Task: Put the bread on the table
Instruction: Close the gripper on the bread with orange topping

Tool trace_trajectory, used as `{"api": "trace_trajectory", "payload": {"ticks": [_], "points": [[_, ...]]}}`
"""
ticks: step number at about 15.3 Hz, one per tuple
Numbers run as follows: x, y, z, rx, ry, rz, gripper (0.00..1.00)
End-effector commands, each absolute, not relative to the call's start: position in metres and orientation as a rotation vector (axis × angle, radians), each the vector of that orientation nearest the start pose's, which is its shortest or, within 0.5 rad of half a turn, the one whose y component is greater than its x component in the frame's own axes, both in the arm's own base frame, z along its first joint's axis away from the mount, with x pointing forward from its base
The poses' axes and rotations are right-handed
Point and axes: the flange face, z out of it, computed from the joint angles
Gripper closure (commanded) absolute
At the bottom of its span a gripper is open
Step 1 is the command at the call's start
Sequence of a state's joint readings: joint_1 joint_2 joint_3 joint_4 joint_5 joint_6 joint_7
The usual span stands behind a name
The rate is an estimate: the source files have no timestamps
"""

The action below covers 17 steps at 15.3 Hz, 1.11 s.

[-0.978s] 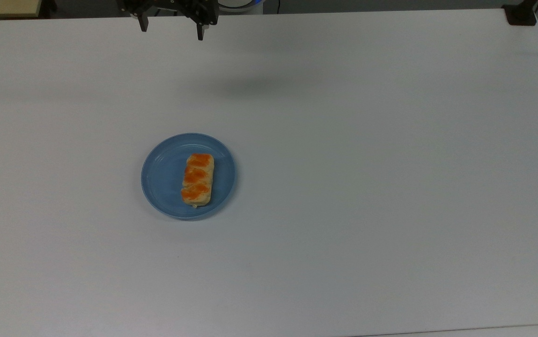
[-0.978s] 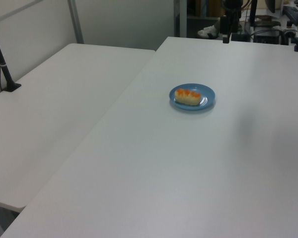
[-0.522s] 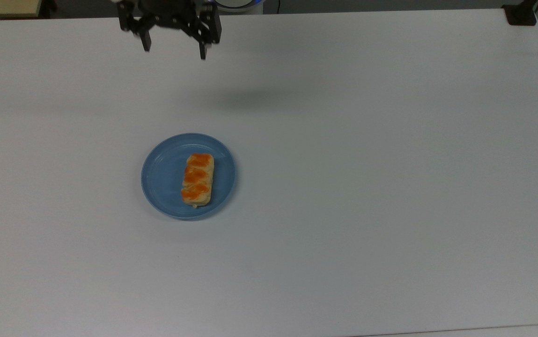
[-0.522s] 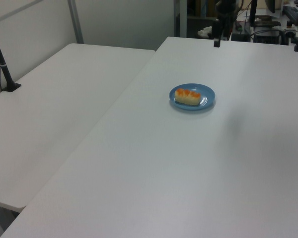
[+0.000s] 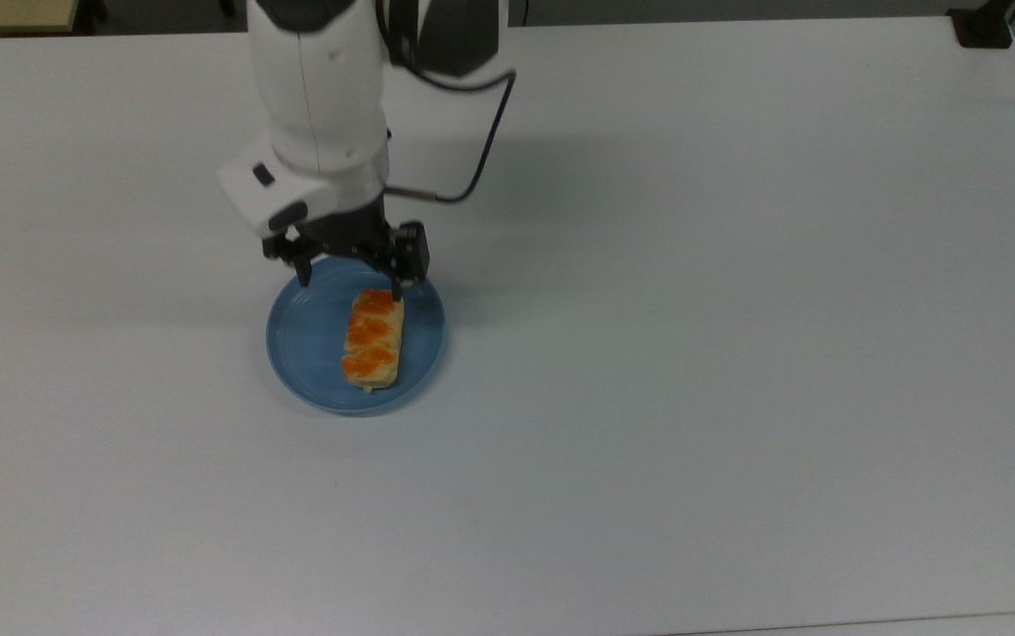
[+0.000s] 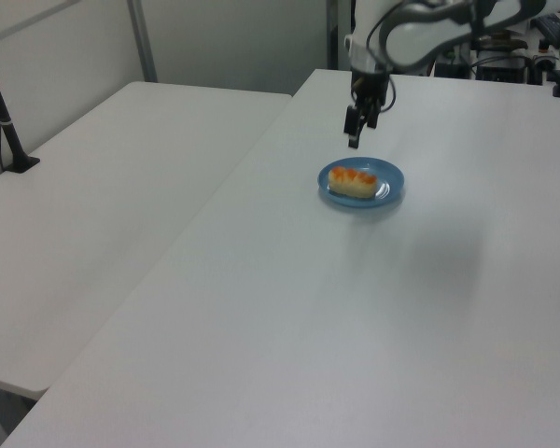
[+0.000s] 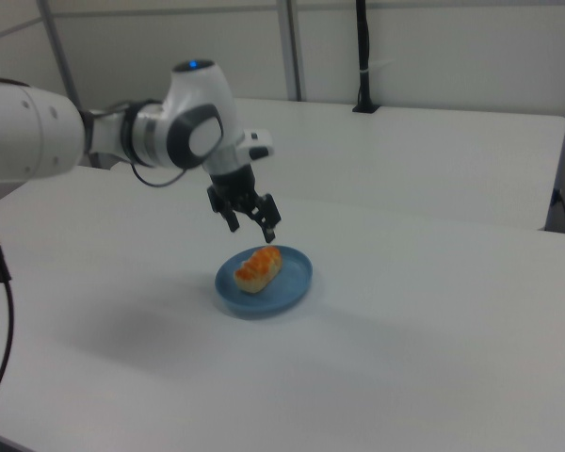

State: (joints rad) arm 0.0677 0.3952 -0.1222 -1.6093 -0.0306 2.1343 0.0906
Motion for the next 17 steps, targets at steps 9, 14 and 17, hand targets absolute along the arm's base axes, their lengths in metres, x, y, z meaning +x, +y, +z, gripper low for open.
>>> {"api": "trace_trajectory", "payload": {"ticks": [9,14,17], "points": [[0.698,-0.01,0.338,-3.257,0.135,-0.2,0.32],[0.697,-0.007,0.348,-3.253,0.132,-0.208,0.54],[0.69,-0.003,0.385,-3.242,0.137,-0.229,0.54]]}}
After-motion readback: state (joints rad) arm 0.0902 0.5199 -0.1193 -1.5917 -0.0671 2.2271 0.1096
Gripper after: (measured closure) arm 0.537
